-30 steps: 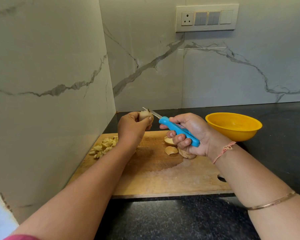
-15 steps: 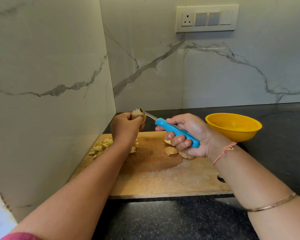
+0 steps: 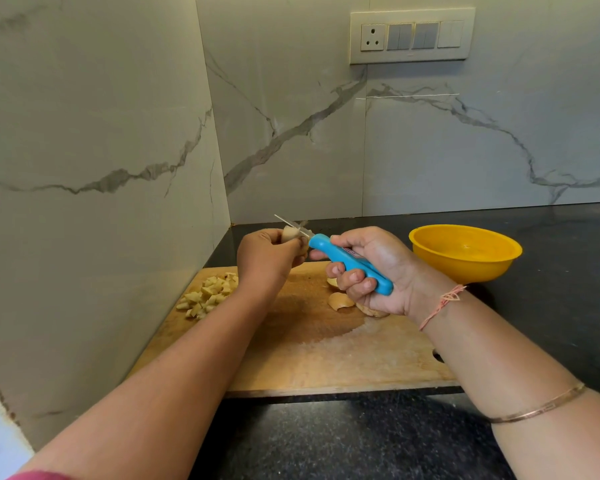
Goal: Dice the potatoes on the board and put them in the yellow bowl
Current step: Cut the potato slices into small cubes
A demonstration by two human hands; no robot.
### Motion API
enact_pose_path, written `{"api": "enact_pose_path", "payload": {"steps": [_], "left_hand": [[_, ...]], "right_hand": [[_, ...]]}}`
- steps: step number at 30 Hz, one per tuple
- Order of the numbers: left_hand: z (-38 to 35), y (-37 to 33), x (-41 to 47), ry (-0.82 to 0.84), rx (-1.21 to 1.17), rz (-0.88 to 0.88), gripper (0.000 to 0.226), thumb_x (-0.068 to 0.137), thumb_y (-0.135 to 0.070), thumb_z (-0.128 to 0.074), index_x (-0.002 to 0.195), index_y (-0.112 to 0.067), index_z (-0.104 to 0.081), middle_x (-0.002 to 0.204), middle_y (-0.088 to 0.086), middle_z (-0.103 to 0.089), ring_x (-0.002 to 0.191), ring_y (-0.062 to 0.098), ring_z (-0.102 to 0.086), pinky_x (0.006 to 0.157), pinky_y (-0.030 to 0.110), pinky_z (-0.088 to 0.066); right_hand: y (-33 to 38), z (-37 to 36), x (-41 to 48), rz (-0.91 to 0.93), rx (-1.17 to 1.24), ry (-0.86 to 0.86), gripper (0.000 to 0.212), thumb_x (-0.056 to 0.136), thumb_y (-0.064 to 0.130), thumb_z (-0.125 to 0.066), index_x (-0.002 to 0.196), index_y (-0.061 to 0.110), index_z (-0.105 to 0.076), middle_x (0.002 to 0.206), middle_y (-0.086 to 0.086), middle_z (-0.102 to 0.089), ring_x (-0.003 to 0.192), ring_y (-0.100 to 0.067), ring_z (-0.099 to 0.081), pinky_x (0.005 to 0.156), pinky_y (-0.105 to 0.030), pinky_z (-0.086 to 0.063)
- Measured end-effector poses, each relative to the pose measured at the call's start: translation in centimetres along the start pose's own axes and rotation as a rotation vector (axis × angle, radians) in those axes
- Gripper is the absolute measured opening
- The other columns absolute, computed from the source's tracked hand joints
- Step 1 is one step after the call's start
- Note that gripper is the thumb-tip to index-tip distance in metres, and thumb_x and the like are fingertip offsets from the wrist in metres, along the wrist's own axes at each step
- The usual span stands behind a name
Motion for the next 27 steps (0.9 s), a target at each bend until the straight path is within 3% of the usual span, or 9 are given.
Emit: {"api": "enact_pose_path", "payload": {"steps": [3, 7, 15, 19, 27], "left_hand": [[0.5, 0.5, 0.3, -0.025, -0.02, 0.044, 0.016, 0.088, -0.014, -0.066, 0.103, -0.008, -0.069, 0.087, 0.001, -0.068, 0.087, 0.018, -0.069, 0.084, 0.034, -0.057], [1.2, 1.0, 0.7, -0.065, -0.034, 0.079, 0.024, 0.087, -0.016, -0.067, 0.11, -0.008, -0.067, 0.084, -0.004, -0.066, 0.082, 0.013, -0.068, 0.085, 0.032, -0.057], [0.1, -0.7, 0.1, 0.083, 0.085, -0.032, 0.036, 0.088, -0.016, -0.066, 0.122, -0.01, -0.059, 0.093, -0.004, -0.061, 0.081, 0.009, -0.062, 0.072, 0.019, -0.053], [-0.6, -1.7, -0.4, 0.146, 0.157, -0.108, 0.039, 0.081, -0.017, -0.073, 0.112, -0.021, -0.048, 0.093, -0.005, -0.06, 0.077, 0.007, -0.061, 0.066, 0.018, -0.053], [-1.8, -3.0, -1.5, 0.264, 0.219, -0.216, 0.025, 0.082, -0.014, -0.071, 0.099, -0.022, -0.054, 0.091, -0.007, -0.061, 0.078, 0.008, -0.062, 0.064, 0.017, -0.053]], "right_hand": [[0.0, -0.3, -0.1, -0.007, 0.019, 0.03, 0.034, 0.097, 0.026, -0.041, 0.117, 0.003, -0.055, 0.054, -0.003, -0.047, 0.031, -0.005, -0.037, 0.028, -0.012, -0.031], [0.6, -0.3, -0.2, 0.05, 0.002, 0.022, 0.035, 0.097, 0.027, -0.042, 0.118, 0.003, -0.056, 0.056, -0.003, -0.047, 0.033, -0.005, -0.038, 0.028, -0.013, -0.032], [3.0, 2.1, 0.0, 0.408, -0.37, -0.324, 0.02, 0.089, 0.025, -0.063, 0.104, 0.012, -0.057, 0.072, -0.004, -0.056, 0.045, -0.007, -0.048, 0.039, -0.017, -0.041], [4.3, 2.3, -0.5, 0.6, -0.612, -0.444, 0.029, 0.086, 0.02, -0.067, 0.112, 0.014, -0.053, 0.084, -0.004, -0.058, 0.046, -0.007, -0.05, 0.039, -0.016, -0.041], [4.9, 2.9, -0.2, 0.698, -0.762, -0.529, 0.033, 0.086, 0.021, -0.068, 0.114, 0.014, -0.051, 0.096, -0.007, -0.06, 0.047, -0.007, -0.051, 0.04, -0.011, -0.041]]}}
Point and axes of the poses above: each hand's wrist, its own x-axis towards the middle knuckle, its own z-axis out of the back of the hand, y = z × x, the point moved 8 cm from there along x, towards the middle knuckle
